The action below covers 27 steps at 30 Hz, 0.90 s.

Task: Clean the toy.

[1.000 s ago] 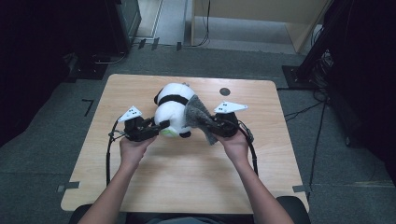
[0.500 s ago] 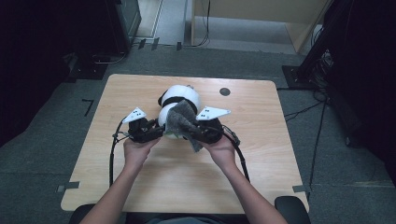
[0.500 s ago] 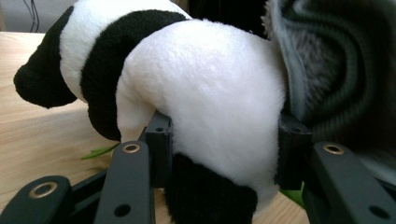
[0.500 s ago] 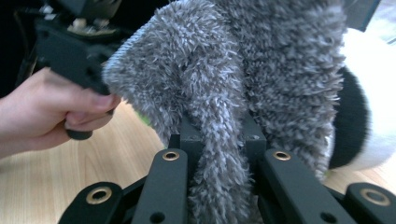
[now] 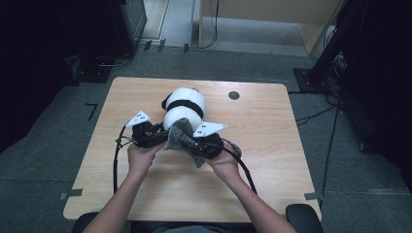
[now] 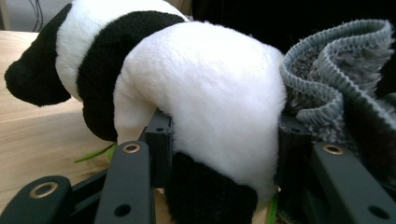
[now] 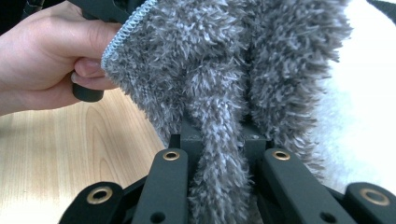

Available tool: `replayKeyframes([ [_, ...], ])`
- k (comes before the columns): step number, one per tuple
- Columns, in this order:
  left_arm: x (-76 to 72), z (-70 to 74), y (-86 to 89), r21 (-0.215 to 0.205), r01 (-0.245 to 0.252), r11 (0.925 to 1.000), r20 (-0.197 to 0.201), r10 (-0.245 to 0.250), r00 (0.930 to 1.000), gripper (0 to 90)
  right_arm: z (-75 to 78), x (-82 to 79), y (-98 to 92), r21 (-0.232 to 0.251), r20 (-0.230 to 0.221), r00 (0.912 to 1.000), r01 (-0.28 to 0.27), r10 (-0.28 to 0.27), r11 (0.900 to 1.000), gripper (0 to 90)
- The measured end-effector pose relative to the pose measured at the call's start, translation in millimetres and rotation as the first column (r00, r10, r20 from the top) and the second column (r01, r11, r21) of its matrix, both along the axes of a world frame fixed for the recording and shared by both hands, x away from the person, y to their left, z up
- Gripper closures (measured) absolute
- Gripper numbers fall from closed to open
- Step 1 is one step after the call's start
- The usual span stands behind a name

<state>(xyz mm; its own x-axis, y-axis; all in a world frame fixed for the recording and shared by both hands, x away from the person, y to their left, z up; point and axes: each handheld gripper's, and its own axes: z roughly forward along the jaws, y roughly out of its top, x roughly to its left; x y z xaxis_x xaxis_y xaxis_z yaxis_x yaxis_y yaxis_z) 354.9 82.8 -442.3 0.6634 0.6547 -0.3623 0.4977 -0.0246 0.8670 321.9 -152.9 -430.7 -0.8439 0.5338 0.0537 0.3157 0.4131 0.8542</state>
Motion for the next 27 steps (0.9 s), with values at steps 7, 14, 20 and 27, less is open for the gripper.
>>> replayKeyframes([
  [7, 0.1, 1.2, 0.9, -0.008, -0.009, 0.9999, -0.001, 0.009, 1.0, 51.9, -9.5, -1.2, 2.2, -0.045, 0.0, 0.9998, -0.019, 0.019, 0.999, 78.7],
  [14, -0.9, 3.1, 2.7, -0.022, -0.017, 0.9996, 0.008, 0.017, 0.9998, 51.8, -20.3, 3.0, 0.2, -0.039, -0.024, 0.9991, -0.035, 0.034, 0.999, 78.6],
  [20, -0.6, 6.1, 9.6, -0.054, -0.019, 0.9983, 0.012, 0.02, 0.9997, 51.7, -31.6, 9.4, -2.0, -0.09, -0.042, 0.9989, -0.022, 0.018, 0.996, 78.7],
  [27, -1.0, 5.9, 9.6, -0.041, -0.002, 0.9991, 0.01, 0.002, 1.0, 51.6, -37.4, 19.0, -14.0, -0.094, -0.063, 0.998, -0.007, 0.001, 0.996, 78.6],
])
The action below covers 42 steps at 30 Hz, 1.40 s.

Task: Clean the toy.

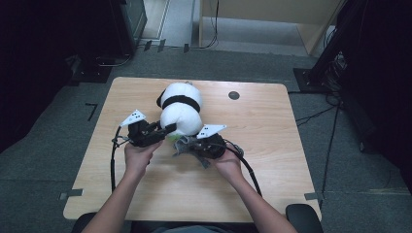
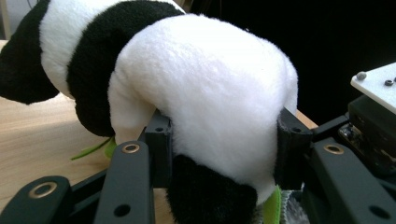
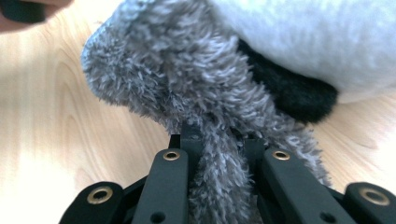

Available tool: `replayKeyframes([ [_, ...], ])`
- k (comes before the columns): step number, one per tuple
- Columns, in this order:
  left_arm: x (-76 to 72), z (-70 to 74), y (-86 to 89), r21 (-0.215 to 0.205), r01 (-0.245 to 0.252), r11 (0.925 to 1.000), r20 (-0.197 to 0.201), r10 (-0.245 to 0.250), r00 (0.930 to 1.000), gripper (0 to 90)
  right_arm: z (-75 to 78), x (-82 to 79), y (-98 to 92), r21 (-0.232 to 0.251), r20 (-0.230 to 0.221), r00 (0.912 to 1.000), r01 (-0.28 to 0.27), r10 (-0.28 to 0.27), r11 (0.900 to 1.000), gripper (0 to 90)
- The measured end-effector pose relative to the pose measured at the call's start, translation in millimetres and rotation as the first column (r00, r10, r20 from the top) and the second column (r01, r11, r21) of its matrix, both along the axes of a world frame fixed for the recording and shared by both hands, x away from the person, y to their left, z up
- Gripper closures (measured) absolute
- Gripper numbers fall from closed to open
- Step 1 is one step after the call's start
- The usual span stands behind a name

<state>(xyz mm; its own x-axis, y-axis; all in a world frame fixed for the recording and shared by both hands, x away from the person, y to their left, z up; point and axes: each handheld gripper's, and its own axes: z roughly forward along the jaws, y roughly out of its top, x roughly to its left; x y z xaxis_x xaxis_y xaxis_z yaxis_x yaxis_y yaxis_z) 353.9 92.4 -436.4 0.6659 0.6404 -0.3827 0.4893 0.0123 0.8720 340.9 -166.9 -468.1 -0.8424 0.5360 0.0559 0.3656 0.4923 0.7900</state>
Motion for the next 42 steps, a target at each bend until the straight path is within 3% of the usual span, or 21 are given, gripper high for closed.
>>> replayKeyframes([
  [7, -0.6, 0.5, 5.4, -0.018, 0.016, 0.9997, 0.006, -0.016, 0.9998, 51.6, -0.7, 6.0, -11.6, -0.043, 0.002, 0.999, 0.045, -0.045, 0.998, 78.6],
  [9, -1.0, 0.2, 7.1, -0.025, 0.017, 0.9996, 0.011, -0.016, 0.9998, 51.7, 1.0, 7.8, -17.7, -0.034, -0.005, 0.9982, 0.06, -0.06, 0.998, 78.5],
  [13, -1.6, -0.7, 8.6, -0.006, 0.019, 0.9998, 0.025, -0.019, 0.9995, 51.7, 4.0, 8.9, -25.6, -0.039, -0.004, 0.9964, 0.084, -0.084, 0.996, 78.6],
  [23, 0.5, -5.7, 19.1, 0.02, -0.028, 0.9994, 0.026, 0.027, 0.9993, 51.7, 10.0, 13.9, -57.0, 0.019, -0.017, 0.9862, 0.165, -0.165, 0.986, 78.3],
  [28, 2.1, -6.7, 24.3, 0.039, -0.043, 0.9983, 0.037, 0.042, 0.9984, 51.6, 15.0, 15.2, -71.9, 0.061, -0.023, 0.9778, 0.209, -0.208, 0.976, 78.2],
  [32, 3.5, -6.3, 31.0, 0.043, -0.059, 0.9973, 0.045, 0.057, 0.9974, 51.5, 19.2, 15.9, -82.9, 0.067, 0.0, 0.9702, 0.242, -0.242, 0.968, 77.9],
  [42, 10.4, -7.1, 49.4, 0.064, -0.101, 0.9928, 0.074, 0.096, 0.9926, 51.5, 25.4, 22.6, -116.0, 0.085, 0.004, 0.9448, 0.326, -0.328, 0.941, 77.9],
])
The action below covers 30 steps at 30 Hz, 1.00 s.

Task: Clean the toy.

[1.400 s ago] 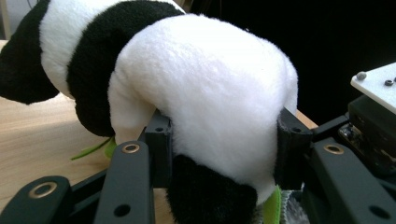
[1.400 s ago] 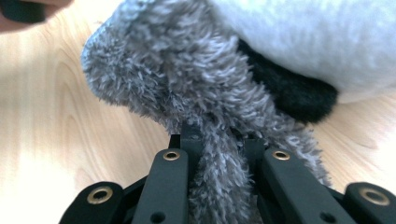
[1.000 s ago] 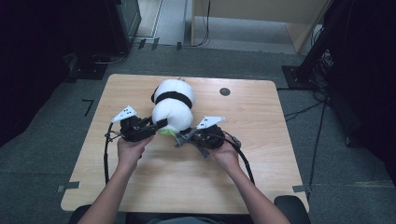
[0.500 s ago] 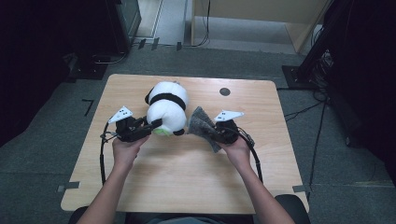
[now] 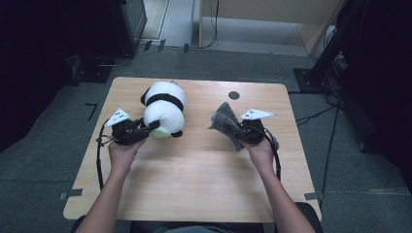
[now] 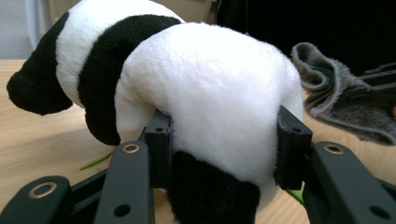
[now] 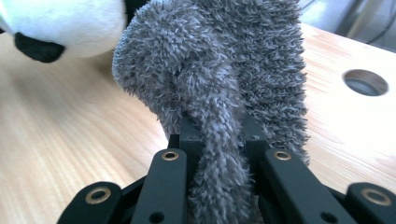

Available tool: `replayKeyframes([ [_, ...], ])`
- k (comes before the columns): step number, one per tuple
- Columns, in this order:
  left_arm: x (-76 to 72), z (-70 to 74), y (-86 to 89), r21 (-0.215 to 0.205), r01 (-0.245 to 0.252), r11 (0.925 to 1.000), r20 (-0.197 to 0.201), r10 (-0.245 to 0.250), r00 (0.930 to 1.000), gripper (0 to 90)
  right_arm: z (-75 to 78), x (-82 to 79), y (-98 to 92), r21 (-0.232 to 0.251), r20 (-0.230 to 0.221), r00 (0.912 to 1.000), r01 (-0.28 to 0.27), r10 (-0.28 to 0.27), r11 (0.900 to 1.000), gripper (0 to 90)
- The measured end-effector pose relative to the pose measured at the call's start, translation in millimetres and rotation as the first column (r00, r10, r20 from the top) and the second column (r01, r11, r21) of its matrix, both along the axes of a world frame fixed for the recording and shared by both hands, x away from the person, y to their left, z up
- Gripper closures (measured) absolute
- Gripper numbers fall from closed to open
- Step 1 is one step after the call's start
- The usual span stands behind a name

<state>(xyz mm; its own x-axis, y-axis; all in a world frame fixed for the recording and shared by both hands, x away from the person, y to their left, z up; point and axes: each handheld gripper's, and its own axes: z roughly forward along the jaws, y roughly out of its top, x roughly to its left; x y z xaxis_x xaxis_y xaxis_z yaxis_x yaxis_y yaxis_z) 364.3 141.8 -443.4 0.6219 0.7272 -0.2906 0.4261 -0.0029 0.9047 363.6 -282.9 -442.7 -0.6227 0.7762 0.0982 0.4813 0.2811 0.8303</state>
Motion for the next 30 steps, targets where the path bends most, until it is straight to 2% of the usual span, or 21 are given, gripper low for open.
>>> replayKeyframes([
  [6, 7.0, -7.0, 12.5, 0.006, -0.016, 0.9998, -0.004, 0.017, 0.9999, 51.6, -4.6, 8.4, -21.7, 0.012, -0.02, 0.9979, 0.061, -0.061, 0.998, 77.7],
  [10, 12.9, -13.0, 21.2, -0.034, -0.026, 0.9991, -0.036, 0.025, 0.999, 51.4, -11.7, 13.0, -34.9, -0.013, -0.008, 0.9941, 0.108, -0.108, 0.994, 77.4],
  [15, 17.4, -20.6, 26.2, 0.016, -0.034, 0.9993, -0.062, 0.035, 0.9975, 50.6, -25.1, 20.9, -47.9, -0.008, -0.027, 0.9856, 0.167, -0.167, 0.986, 77.0],
  [19, 20.3, -25.2, 29.8, 0.026, -0.033, 0.9991, -0.075, 0.035, 0.9966, 49.2, -33.6, 25.9, -54.7, -0.025, -0.044, 0.9794, 0.196, -0.197, 0.98, 76.4],
  [21, 22.0, -28.7, 30.8, 0.035, -0.036, 0.9988, -0.088, 0.038, 0.9954, 48.0, -37.1, 27.8, -58.3, -0.015, -0.053, 0.9758, 0.211, -0.212, 0.977, 76.1],
  [26, 23.9, -33.7, 32.6, 0.025, -0.036, 0.9991, -0.107, 0.038, 0.9936, 44.8, -46.9, 31.3, -63.3, -0.024, -0.076, 0.9712, 0.225, -0.226, 0.974, 75.2],
  [30, 24.5, -35.2, 33.2, 0.033, -0.032, 0.999, -0.119, 0.035, 0.9922, 38.8, -52.4, 33.5, -64.1, -0.032, -0.084, 0.9696, 0.228, -0.23, 0.973, 73.3],
])
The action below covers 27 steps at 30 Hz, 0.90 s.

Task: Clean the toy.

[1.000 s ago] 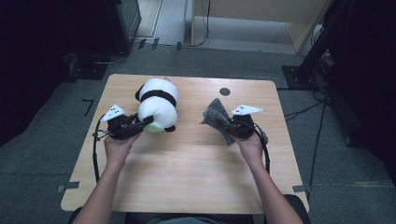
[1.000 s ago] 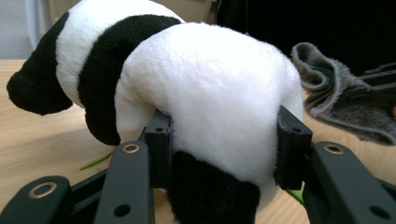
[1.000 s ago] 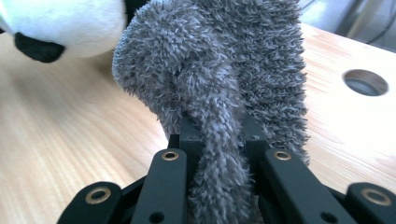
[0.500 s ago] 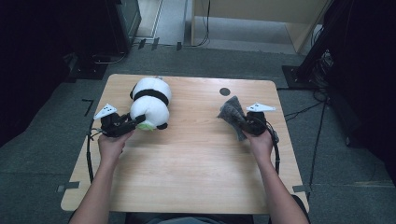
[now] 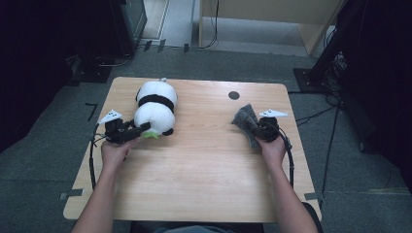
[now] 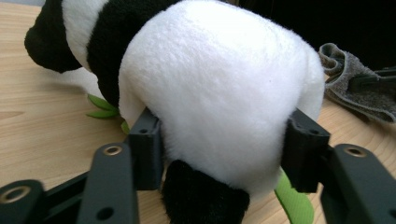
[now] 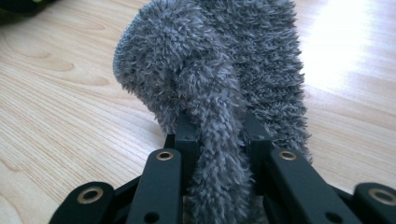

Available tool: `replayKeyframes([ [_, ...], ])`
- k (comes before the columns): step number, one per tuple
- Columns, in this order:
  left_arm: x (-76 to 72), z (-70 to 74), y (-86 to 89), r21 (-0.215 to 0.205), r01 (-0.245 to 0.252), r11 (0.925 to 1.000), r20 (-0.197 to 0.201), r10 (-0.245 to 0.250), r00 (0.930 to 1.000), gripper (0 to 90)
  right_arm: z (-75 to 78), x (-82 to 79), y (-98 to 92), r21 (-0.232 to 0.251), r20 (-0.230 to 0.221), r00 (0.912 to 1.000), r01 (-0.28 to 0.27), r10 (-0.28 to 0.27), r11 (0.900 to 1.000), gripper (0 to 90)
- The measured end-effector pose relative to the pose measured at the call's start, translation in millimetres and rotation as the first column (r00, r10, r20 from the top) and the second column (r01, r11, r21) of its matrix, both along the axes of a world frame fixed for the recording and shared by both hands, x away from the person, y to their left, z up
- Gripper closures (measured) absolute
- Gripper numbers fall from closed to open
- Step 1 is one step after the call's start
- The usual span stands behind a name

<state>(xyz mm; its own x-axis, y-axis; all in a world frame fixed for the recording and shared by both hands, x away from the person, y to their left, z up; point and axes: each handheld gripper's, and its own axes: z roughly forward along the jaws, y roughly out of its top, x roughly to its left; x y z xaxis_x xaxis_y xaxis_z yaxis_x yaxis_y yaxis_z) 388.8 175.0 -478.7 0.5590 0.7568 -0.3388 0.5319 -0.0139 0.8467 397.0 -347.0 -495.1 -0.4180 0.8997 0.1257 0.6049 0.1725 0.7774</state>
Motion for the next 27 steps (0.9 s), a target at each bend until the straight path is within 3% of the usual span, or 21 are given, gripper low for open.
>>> replayKeyframes([
  [5, -0.2, -0.2, -0.6, 0.016, 0.011, 0.9998, -0.007, -0.011, 0.9999, 31.0, -0.5, -0.5, 2.3, -0.025, 0.005, 1.0, -0.001, 0.001, 1.0, 69.7],
  [10, 0.6, 2.1, 1.3, 0.052, 0.028, 0.9983, -0.04, -0.026, 0.9989, 21.8, -1.5, 0.1, 1.2, -0.005, 0.001, 1.0, -0.001, 0.001, 1.0, 60.0],
  [13, -0.4, 4.2, 2.4, 0.075, 0.034, 0.9966, -0.037, -0.031, 0.9988, 19.3, 1.1, -0.4, -0.9, 0.043, 0.004, 1.0, -0.006, 0.006, 0.999, 51.4],
  [15, -1.5, 6.2, 1.7, 0.112, 0.032, 0.9932, -0.035, -0.028, 0.999, 18.6, 3.5, -1.2, -1.8, 0.078, 0.01, 0.9999, -0.01, 0.009, 0.997, 47.3],
  [21, -3.2, 7.4, -2.2, 0.187, 0.034, 0.9819, -0.037, -0.027, 0.9989, 17.8, 2.9, -2.3, 0.3, 0.073, -0.028, 0.9992, -0.026, 0.028, 0.997, 45.2],
  [27, -4.8, 7.2, -0.4, 0.191, 0.056, 0.9799, -0.035, -0.05, 0.9981, 16.9, 6.5, -5.6, 2.1, 0.069, -0.01, 0.9994, -0.033, 0.034, 0.997, 45.1],
])
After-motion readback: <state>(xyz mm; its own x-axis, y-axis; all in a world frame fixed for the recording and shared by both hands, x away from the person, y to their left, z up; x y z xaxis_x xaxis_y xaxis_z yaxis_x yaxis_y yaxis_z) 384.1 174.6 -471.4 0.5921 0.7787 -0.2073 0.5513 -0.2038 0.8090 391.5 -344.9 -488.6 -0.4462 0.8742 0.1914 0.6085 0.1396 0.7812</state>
